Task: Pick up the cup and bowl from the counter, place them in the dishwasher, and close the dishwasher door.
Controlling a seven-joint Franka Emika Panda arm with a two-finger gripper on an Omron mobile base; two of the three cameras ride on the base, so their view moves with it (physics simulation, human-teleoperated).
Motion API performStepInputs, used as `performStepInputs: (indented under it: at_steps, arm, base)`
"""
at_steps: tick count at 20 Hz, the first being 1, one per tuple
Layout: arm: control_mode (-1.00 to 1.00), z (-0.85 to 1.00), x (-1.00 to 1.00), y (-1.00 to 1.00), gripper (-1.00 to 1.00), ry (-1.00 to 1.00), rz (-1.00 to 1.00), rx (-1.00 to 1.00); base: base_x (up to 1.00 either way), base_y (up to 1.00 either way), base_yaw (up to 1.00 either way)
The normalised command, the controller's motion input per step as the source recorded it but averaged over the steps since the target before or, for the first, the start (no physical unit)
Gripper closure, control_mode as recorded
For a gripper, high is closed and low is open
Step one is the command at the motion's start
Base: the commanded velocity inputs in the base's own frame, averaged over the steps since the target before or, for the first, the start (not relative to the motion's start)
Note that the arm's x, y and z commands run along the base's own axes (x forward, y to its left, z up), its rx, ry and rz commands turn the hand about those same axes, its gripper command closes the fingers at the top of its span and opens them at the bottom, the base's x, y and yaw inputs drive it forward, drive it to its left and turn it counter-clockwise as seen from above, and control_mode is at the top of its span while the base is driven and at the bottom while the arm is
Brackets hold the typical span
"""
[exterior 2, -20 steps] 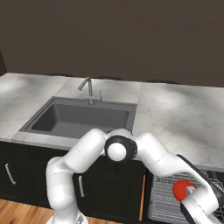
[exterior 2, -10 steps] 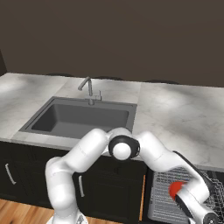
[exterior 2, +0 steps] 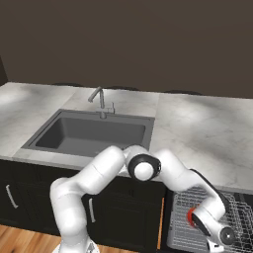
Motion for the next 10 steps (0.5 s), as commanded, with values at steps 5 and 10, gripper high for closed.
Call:
performStepInputs:
  at_steps: [5,10]
  arm:
    - [-1.00,-0.52,0.00,0.00,1.00,0.00,0.05,0.00]
    - [-1.00,-0.48,0.00,0.00,1.00,0.00,0.03,0.00]
  base:
    - [0.00,0.00,0.00]
    - [0.00,0.00,0.00]
